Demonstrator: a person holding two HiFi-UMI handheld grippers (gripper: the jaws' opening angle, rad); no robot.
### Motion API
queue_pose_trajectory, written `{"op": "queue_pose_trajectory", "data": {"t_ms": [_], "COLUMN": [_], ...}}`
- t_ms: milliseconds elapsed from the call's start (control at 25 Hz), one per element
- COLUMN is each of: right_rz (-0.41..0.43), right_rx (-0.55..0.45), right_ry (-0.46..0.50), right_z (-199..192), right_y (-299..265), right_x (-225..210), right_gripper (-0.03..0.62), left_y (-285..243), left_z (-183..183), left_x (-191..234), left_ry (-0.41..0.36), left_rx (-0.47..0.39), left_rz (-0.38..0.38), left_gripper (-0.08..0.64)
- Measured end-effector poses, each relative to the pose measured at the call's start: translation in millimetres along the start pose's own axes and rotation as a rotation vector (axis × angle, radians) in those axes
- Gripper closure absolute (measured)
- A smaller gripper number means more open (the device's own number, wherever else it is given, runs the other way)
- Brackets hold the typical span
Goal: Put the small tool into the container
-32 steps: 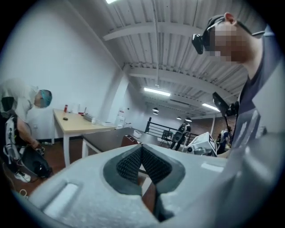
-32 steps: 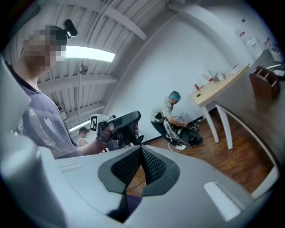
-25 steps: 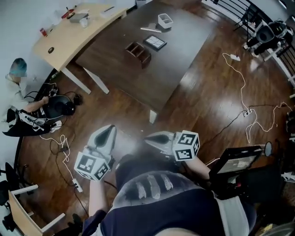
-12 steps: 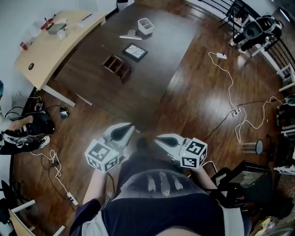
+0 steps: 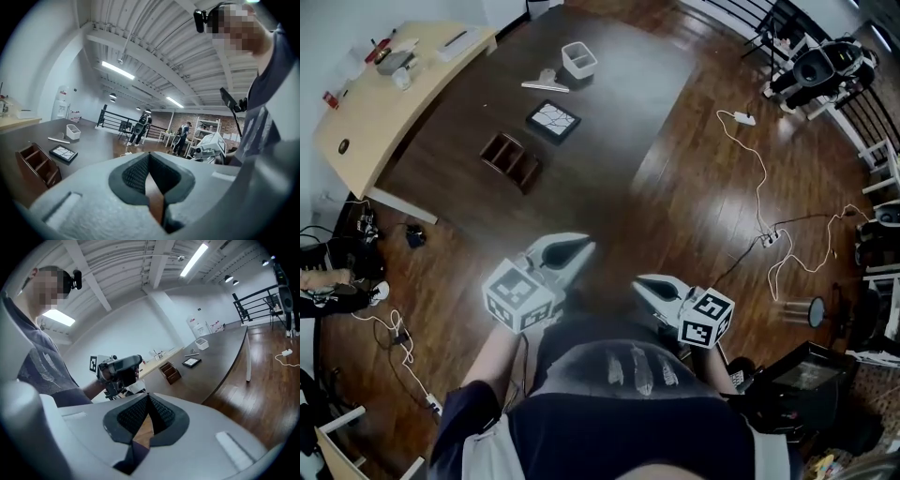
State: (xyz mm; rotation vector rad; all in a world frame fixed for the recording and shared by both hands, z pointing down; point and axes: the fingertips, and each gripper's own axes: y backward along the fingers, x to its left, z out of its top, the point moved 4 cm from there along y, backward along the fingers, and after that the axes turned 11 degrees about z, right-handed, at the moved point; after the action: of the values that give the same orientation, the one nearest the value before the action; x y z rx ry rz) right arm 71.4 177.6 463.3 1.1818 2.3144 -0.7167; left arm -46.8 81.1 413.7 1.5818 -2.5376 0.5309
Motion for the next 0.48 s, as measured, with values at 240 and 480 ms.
{"op": "queue_pose_trajectory", "data": {"t_ms": [240, 480], "right_rz": [0.095, 0.237], "right_rx": [0.047, -0.022], "right_ry": [0.083, -0.017], "right_z": [14.5, 47.1], "right_y": [29.2, 121.8], "right_x": [-49.3, -105.5], "right_gripper": [0.592, 0.592], "left_y": [-56.3, -132.5], "left_z": [9.6, 36.2], "left_x": [-21.2, -80.4], "left_ry": [-0.081, -0.113], "left_rx": [0.025, -0.021], "left_rz": [0.102, 0.204], "left_gripper": [0.563, 0.563]}}
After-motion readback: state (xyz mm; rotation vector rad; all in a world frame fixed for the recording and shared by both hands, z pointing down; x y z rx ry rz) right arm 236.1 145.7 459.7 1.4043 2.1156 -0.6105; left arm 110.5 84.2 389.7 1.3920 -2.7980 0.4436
